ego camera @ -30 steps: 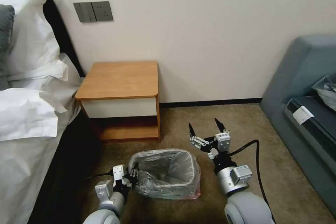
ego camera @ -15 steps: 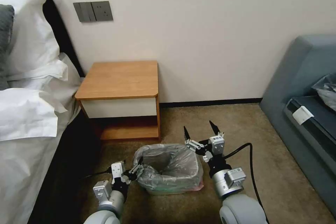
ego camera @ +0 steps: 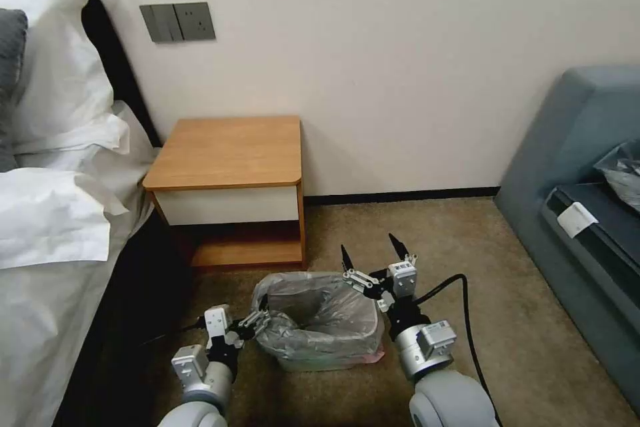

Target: Pick up the garbage bag from the table and place it over the trash can.

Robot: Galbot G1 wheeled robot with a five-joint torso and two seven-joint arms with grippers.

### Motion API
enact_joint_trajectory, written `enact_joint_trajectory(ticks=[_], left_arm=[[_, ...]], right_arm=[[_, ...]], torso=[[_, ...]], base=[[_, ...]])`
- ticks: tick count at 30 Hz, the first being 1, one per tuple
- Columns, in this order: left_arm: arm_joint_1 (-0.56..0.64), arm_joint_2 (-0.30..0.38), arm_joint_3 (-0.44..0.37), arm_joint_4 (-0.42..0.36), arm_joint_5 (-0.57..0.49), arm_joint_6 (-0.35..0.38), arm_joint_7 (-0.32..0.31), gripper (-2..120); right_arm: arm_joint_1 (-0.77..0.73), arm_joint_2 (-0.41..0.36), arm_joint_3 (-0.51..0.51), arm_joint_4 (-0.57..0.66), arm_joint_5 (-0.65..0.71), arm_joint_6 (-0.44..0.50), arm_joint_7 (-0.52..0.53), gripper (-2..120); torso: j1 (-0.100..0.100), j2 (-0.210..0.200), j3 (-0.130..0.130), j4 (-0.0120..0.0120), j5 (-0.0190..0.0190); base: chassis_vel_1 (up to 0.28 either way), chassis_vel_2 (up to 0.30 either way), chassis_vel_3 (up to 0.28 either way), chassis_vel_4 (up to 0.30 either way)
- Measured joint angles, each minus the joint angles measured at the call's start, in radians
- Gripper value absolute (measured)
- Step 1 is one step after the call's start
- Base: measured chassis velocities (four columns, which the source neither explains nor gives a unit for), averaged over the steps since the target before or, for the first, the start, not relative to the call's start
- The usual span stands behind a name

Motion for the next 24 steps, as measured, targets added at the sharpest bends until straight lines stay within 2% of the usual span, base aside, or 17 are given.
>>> enact_joint_trajectory(ticks=[6, 8, 9, 10, 11, 14, 17, 20, 21, 23, 24], left_arm=[[-0.003, 0.005, -0.003, 0.015, -0.027, 0.068, 0.035, 100], [-0.004, 0.003, -0.010, -0.008, -0.105, 0.157, 0.032, 100], [-0.004, 0.003, -0.010, -0.008, -0.105, 0.157, 0.032, 100], [-0.005, -0.001, -0.013, -0.035, -0.166, 0.229, 0.024, 100], [-0.009, -0.003, -0.020, -0.049, -0.196, 0.265, 0.020, 100], [-0.013, -0.003, -0.032, -0.060, -0.207, 0.289, 0.020, 100], [-0.002, 0.000, -0.041, -0.081, -0.188, 0.292, 0.034, 100], [0.015, 0.001, -0.042, -0.101, -0.138, 0.264, 0.043, 100], [0.019, 0.001, -0.042, -0.109, -0.126, 0.244, 0.044, 100], [0.020, -0.002, -0.036, -0.112, -0.093, 0.159, 0.053, 100], [0.020, -0.002, -0.036, -0.112, -0.093, 0.159, 0.053, 100]], right_arm=[[0.013, 0.004, -0.004, -0.003, 0.000, -0.004, -0.001, 100], [0.014, 0.004, -0.004, -0.003, 0.001, -0.005, -0.002, 100], [0.014, 0.004, -0.004, -0.003, 0.001, -0.005, -0.002, 100], [0.014, 0.004, -0.004, -0.003, 0.001, -0.005, -0.002, 100], [0.014, 0.004, -0.003, -0.006, 0.002, -0.004, -0.003, 100], [0.014, 0.005, -0.003, -0.009, 0.003, -0.001, -0.003, 100], [0.014, 0.004, -0.004, -0.013, 0.005, 0.001, -0.004, 100], [0.019, 0.003, -0.005, -0.020, 0.008, 0.001, -0.007, 100], [0.024, 0.002, -0.006, -0.024, 0.010, 0.002, -0.008, 100], [0.031, 0.004, -0.006, -0.029, 0.011, 0.002, -0.009, 100], [0.031, 0.004, -0.006, -0.029, 0.011, 0.002, -0.009, 100]], torso=[[0.000, 0.000, 0.000, 0.0000, -0.0002], [0.000, 0.000, 0.000, 0.0000, -0.0001], [0.000, 0.000, 0.000, 0.0000, -0.0001], [0.000, 0.000, 0.000, 0.0000, 0.0000], [0.000, 0.000, 0.000, 0.0000, 0.0000], [0.000, 0.000, 0.000, 0.0000, -0.0001], [0.000, 0.000, 0.000, 0.0000, 0.0000], [0.000, 0.000, 0.000, 0.0000, -0.0001], [0.000, 0.000, 0.000, 0.0001, 0.0000], [0.000, 0.000, 0.000, 0.0000, 0.0000], [0.000, 0.000, 0.000, 0.0000, 0.0000]], base=[[0.000, 0.000, 0.000, 0.000], [0.000, 0.000, 0.000, 0.000], [0.000, 0.000, 0.000, 0.000], [0.000, 0.000, 0.000, 0.000], [0.000, 0.000, 0.000, 0.000], [0.000, 0.000, 0.000, 0.000], [0.000, 0.000, 0.000, 0.000], [0.000, 0.000, 0.000, 0.000], [0.000, 0.000, 0.000, 0.000], [0.000, 0.000, 0.000, 0.000], [0.000, 0.000, 0.000, 0.000]])
